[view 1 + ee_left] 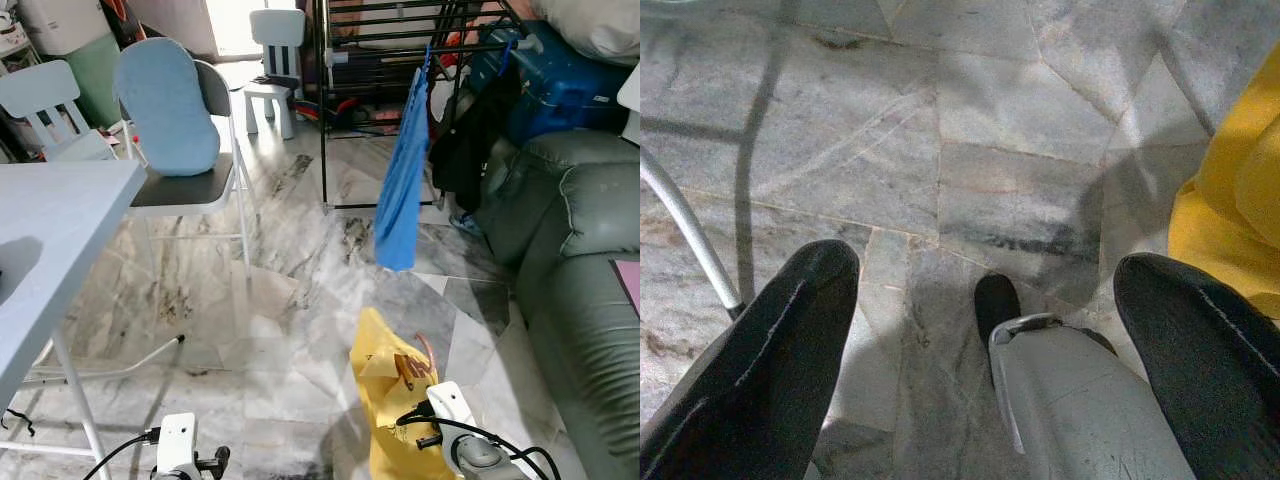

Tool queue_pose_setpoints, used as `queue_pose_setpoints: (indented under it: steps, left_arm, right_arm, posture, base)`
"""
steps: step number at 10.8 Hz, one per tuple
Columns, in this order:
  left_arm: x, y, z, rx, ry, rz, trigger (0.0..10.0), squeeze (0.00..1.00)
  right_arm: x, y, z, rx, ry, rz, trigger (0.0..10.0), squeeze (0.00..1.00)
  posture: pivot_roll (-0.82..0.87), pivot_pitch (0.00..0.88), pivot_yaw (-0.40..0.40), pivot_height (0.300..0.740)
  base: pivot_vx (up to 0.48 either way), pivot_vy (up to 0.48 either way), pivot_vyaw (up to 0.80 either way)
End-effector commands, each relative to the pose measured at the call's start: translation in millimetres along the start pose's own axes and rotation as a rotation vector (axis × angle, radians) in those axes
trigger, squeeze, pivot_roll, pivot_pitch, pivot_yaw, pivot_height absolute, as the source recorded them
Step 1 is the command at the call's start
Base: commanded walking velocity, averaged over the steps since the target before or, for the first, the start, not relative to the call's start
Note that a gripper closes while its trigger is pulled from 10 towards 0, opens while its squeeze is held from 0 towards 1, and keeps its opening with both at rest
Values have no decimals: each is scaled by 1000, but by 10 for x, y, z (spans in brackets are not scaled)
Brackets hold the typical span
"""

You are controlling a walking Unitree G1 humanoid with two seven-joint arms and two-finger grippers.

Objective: Hang hanger

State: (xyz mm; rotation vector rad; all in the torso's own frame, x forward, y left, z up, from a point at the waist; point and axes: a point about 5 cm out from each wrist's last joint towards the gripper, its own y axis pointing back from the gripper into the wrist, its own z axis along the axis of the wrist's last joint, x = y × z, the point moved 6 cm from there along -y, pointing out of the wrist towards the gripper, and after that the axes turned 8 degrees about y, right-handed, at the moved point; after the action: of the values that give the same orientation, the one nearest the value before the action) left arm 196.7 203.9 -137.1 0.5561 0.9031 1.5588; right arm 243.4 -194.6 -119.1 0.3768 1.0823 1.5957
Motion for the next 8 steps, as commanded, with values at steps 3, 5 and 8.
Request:
queue_pose_setpoints:
  steps: [3, 5, 8]
  left_arm:
    - [91, 24, -5, -8, -8, 14, 10000, 0]
    - [105, 32, -21, -5, -9, 13, 10000, 0]
    - [121, 42, -36, -3, -19, 9, 10000, 0]
  right_arm:
    - [10, -9, 136, -50, 12, 0, 10000, 0]
    - [21, -8, 130, -49, 15, 3, 10000, 0]
    - [47, -9, 140, -53, 21, 10, 10000, 0]
  posture:
    - [-197, 0, 87, 740]
    - [-204, 0, 91, 740]
    - [-215, 0, 99, 740]
  base:
    - [255, 0, 0]
    - [323, 0, 0]
    - [393, 0, 0]
